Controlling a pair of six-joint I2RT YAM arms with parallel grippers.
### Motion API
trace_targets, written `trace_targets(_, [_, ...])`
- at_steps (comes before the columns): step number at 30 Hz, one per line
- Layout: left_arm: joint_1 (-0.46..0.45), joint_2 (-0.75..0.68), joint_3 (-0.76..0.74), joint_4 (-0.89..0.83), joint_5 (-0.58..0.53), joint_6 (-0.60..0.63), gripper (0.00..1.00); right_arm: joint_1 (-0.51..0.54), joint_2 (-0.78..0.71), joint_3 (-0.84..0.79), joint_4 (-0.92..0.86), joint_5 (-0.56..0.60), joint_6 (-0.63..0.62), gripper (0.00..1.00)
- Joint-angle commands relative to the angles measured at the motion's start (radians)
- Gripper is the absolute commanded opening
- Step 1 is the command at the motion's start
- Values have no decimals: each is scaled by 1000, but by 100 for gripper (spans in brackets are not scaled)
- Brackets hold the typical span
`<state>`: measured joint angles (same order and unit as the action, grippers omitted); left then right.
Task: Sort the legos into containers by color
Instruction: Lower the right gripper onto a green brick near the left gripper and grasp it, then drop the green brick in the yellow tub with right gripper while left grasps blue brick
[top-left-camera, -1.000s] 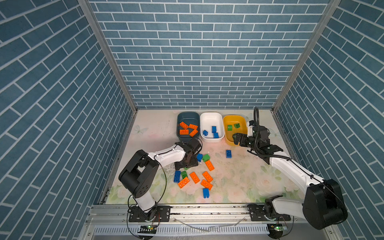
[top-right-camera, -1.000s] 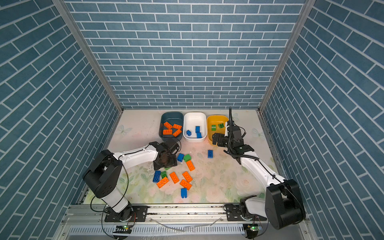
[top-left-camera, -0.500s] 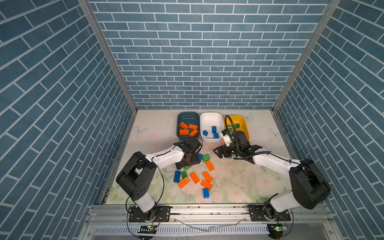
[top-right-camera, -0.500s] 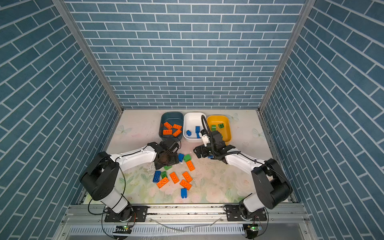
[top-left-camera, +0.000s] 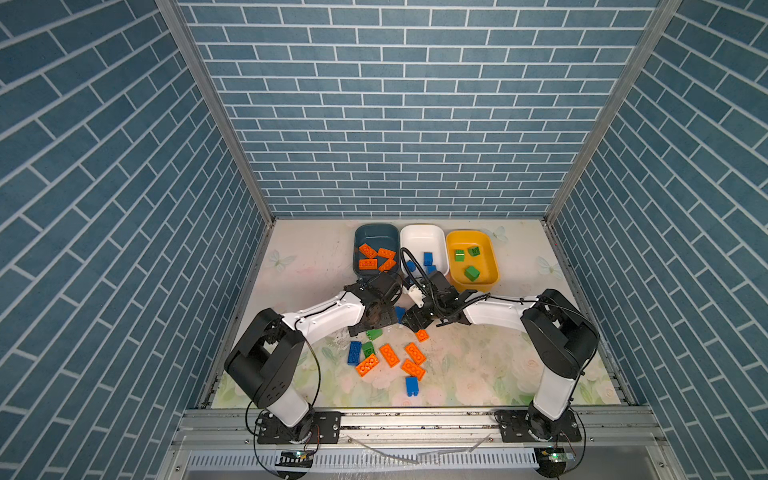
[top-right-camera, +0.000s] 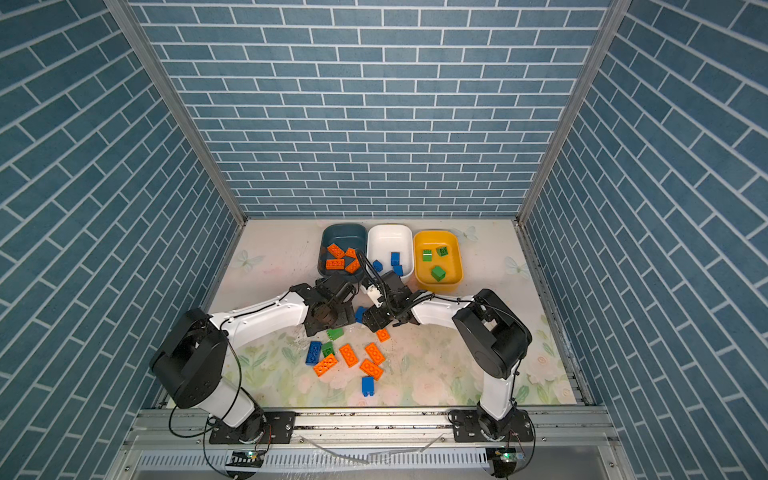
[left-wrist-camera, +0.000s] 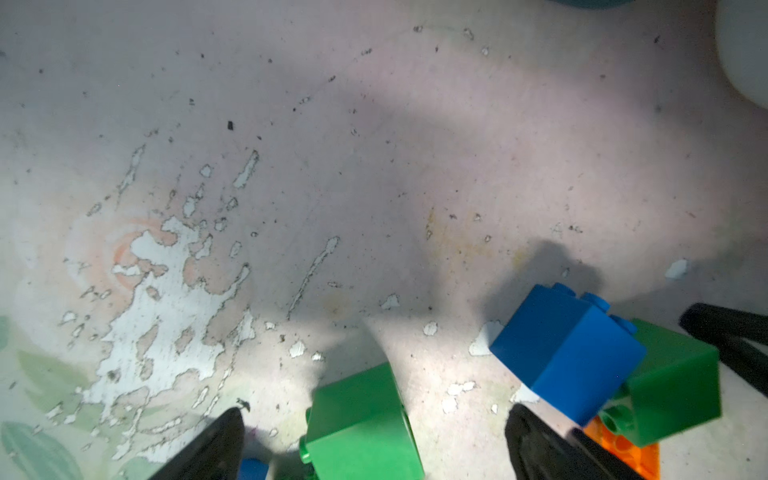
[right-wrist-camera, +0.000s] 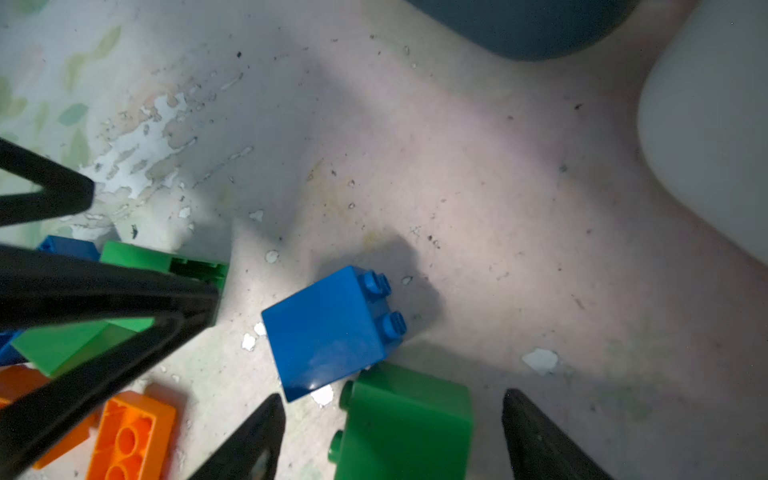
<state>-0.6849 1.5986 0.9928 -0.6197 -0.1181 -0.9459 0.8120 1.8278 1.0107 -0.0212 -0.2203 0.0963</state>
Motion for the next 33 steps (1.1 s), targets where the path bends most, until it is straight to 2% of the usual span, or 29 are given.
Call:
trace_targets(1, [0,-17,7,-19,-18,9,99,10,21,43,-7,64,-61,80])
trace_targets(11, [1,-25,30,-36,-35,49,99,32,28,43,-22,127,-114,54])
trace_targets(18, [1,-10,68,-59,-41,93,99,29,-20,29,-47,127,-154,40])
trace_targets(27, [-14,0,112,-76,-53,179,99,-31,-166,-91,56,96,-154,35])
trace_targets(33, [-44,18,144,-61,-52,225,99,-157,-318,-197,170,54,-76,34])
